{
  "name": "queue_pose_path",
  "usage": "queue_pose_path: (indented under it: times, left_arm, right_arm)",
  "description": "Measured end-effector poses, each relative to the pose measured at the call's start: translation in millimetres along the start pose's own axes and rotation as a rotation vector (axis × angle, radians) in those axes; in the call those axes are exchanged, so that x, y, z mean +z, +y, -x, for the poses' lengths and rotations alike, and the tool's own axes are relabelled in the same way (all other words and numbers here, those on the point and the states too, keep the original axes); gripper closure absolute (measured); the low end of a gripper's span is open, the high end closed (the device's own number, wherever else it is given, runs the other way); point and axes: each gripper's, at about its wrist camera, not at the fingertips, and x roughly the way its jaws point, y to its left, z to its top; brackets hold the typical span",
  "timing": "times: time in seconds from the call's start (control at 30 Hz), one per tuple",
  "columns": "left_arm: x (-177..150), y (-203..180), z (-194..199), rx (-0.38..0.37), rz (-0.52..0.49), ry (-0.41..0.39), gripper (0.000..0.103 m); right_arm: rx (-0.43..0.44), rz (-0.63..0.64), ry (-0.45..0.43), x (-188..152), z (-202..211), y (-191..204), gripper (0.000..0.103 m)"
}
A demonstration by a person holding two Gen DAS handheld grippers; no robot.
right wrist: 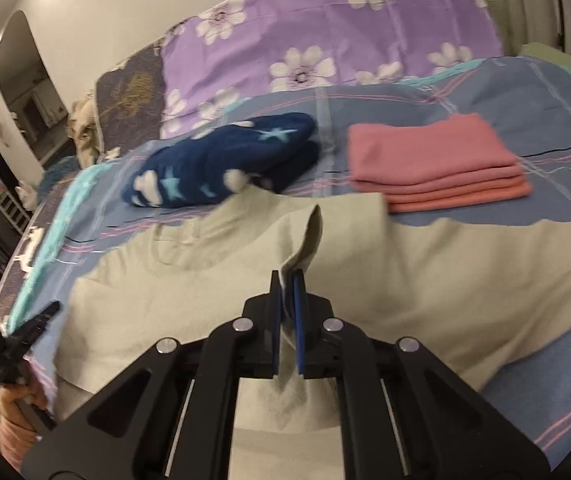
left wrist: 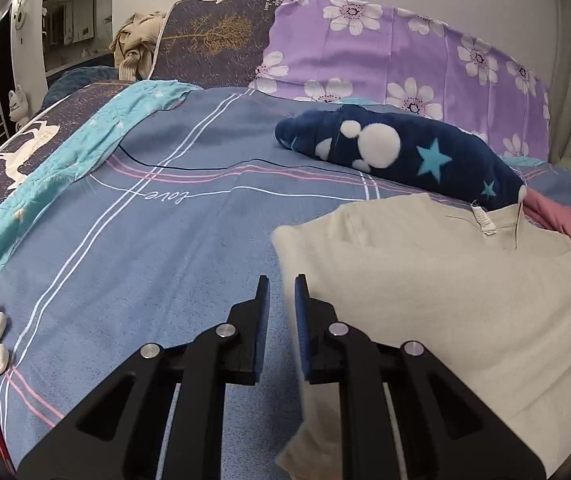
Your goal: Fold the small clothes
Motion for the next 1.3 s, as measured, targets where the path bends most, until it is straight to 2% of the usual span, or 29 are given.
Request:
queue_pose_path:
  times: [0.07,0.1,0.2,0.23,0.3,0.37,0.4,0.43,0.47,0.57,0.67,0.73,0.77,0.8,0.83,0.87,0.93,0.97,1.0,1.03,1.1,1.2,1.27,1.3]
  left_arm:
    - [-3,-2,-6,0.000,0.003,0.034,0.088]
    - [-5,-2,-10,-0.004,0.003,0.053,0.084]
    - [-8,-1,-12,0.004,0.004,0.071,0.062]
    - [-7,0,-11,0.004,0.007,0.068,0.058]
    - [-6,0,-10,-0.013,0.004,0.070,0.058]
    - [-6,-3,-13,-0.044,-0.008,0.081,0.058]
    - [-8,-6,-15,-0.052,-0.020,0.088,0.070]
    - [-10,-9,-18,-0.053,-0.042,0.098,0.091]
    - [-11,-11,-21,-0.041,-0.054,0.110,0.096]
    - [-9,-6,-21,-0.045,-0.028,0.100,0.098]
    - [-4,5,-12,-0.052,0.021,0.071,0.098]
    - [0,14,-10,-0.085,0.070,0.070,0.098]
    - [1,17,-11,-0.106,0.092,0.078,0.095]
    - [2,21,-13,-0.131,0.118,0.094,0.075]
    - [3,23,-16,-0.145,0.141,0.109,0.046]
    - [4,24,-20,-0.152,0.164,0.119,0.037]
    - [7,21,-32,-0.166,0.170,0.145,0.036]
    - [9,19,-38,-0.186,0.167,0.167,0.038]
    - [11,16,-46,-0.215,0.165,0.190,0.062]
    - [13,13,-52,-0.236,0.159,0.209,0.094]
    - [24,5,-53,-0.225,0.126,0.193,0.100]
    - [38,-2,-24,-0.194,0.063,0.052,0.101]
    - [40,1,-14,-0.098,0.037,-0.008,0.102]
    - [36,3,-17,-0.006,0.010,-0.021,0.103]
  right_arm:
    - [-0.036,-0.033,0.082,-8,-18,-14,0.089]
    - [-0.026,-0.078,0.112,-13,-24,-26,0.088]
    - [0.031,-0.140,0.110,-19,-24,-39,0.084]
    - [0.036,-0.136,0.105,-20,-22,-40,0.077]
    - [0.042,-0.108,0.097,-21,-17,-35,0.066]
    - [0.052,-0.056,0.096,-23,-13,-27,0.063]
    - [0.046,-0.019,0.104,-24,-14,-19,0.062]
    - [0.030,0.004,0.112,-27,-14,-18,0.061]
    - [-0.002,0.026,0.121,-31,-18,-16,0.061]
    - [-0.013,0.032,0.109,-38,-18,-17,0.061]
    - [0.008,0.022,0.100,-40,-15,-19,0.055]
    - [0.016,0.021,0.094,-43,-15,-22,0.051]
    - [0.024,0.021,0.087,-44,-15,-22,0.049]
    - [0.032,0.022,0.079,-46,-16,-22,0.045]
    - [0.041,0.025,0.071,-47,-16,-20,0.038]
    - [0.048,0.028,0.065,-49,-16,-19,0.034]
    - [0.052,0.041,0.053,-52,-19,-14,0.025]
    - [0.045,0.051,0.054,-53,-20,-11,0.023]
    - [0.038,0.064,0.057,-53,-21,-8,0.020]
    - [0.034,0.075,0.060,-53,-22,-6,0.017]
    - [0.028,0.091,0.059,-54,-23,-3,0.015]
    - [0.036,0.082,0.048,-54,-21,-5,0.015]
    - [0.060,0.059,0.038,-55,-19,-10,0.015]
    - [0.068,0.052,0.034,-55,-19,-11,0.015]
